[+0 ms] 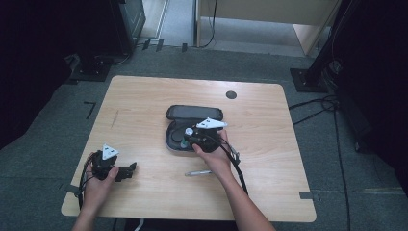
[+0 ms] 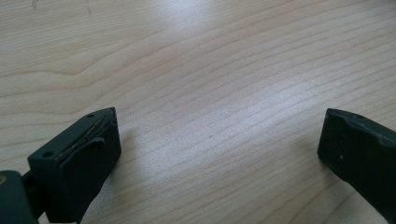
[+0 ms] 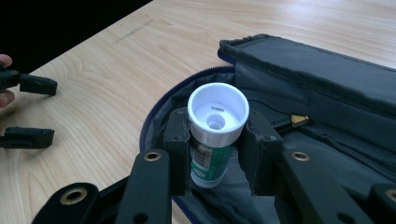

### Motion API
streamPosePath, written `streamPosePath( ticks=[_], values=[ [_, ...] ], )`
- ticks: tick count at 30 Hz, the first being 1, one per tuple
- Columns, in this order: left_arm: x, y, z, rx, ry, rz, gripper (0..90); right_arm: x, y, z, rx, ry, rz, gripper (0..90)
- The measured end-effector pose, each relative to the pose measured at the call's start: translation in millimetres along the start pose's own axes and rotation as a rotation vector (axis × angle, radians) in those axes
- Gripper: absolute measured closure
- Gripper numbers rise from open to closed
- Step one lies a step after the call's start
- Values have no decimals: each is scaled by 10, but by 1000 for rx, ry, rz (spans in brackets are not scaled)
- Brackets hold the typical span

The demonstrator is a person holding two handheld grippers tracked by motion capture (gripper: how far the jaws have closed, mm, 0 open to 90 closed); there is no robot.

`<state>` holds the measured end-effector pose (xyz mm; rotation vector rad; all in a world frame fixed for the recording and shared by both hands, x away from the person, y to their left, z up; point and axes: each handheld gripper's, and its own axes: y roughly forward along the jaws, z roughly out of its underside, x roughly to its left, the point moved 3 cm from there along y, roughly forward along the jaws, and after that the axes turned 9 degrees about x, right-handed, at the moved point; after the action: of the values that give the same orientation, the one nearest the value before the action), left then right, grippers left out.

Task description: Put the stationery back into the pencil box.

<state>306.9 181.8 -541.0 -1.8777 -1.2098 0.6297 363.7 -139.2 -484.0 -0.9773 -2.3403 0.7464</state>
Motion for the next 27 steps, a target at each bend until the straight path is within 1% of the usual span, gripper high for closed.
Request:
streamPosePath(
  ticks=[6, 10, 12, 14, 15, 18, 19, 23, 27],
  values=[
    [0, 0, 0, 0, 0, 0, 0, -92, -69, 49, 20, -6, -36, 663],
    [0, 0, 0, 0, 0, 0, 0, -182, -124, 107, 37, 9, -48, 662],
    [0, 0, 0, 0, 0, 0, 0, -227, -140, 131, 40, 21, -39, 662],
    [0, 0, 0, 0, 0, 0, 0, -274, -153, 159, 41, 38, -37, 661],
    [0, 0, 0, 0, 0, 0, 0, -295, -159, 173, 43, 53, -29, 662],
    [0, 0, 0, 0, 0, 0, 0, -355, -164, 209, 46, 61, -25, 660],
    [0, 0, 0, 0, 0, 0, 0, -369, -165, 221, 50, 63, -27, 659],
    [0, 0, 0, 0, 0, 0, 0, -435, -151, 280, 87, 63, 3, 660],
    [0, 0, 0, 0, 0, 0, 0, -492, -131, 324, 101, 93, 3, 659]
  ],
)
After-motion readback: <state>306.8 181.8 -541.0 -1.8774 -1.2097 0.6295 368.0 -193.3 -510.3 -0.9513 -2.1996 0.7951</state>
